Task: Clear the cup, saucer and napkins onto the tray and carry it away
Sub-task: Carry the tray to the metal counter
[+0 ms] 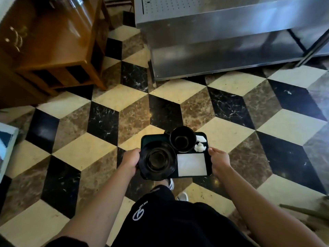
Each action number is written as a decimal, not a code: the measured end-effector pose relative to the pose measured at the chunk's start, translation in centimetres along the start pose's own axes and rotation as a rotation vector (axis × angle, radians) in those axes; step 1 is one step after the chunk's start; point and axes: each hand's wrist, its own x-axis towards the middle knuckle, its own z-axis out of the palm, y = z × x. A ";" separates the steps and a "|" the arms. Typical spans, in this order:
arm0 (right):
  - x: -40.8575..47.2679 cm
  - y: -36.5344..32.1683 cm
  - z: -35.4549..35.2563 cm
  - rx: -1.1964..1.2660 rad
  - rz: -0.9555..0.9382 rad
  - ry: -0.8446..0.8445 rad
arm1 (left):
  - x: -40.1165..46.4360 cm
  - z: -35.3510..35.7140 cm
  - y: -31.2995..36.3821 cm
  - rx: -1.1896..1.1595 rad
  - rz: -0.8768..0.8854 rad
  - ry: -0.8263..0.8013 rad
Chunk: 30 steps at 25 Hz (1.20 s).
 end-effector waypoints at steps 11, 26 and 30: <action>15.2 -18.9 9.0 0.005 -0.020 0.077 | 10.4 9.7 23.4 0.100 0.015 -0.179; 34.1 -43.8 21.9 -0.013 -0.091 -0.037 | 21.1 18.2 51.5 -0.053 0.068 -0.043; 38.7 -51.0 24.8 -0.083 -0.122 -0.170 | 23.0 19.5 57.9 -0.132 0.096 0.004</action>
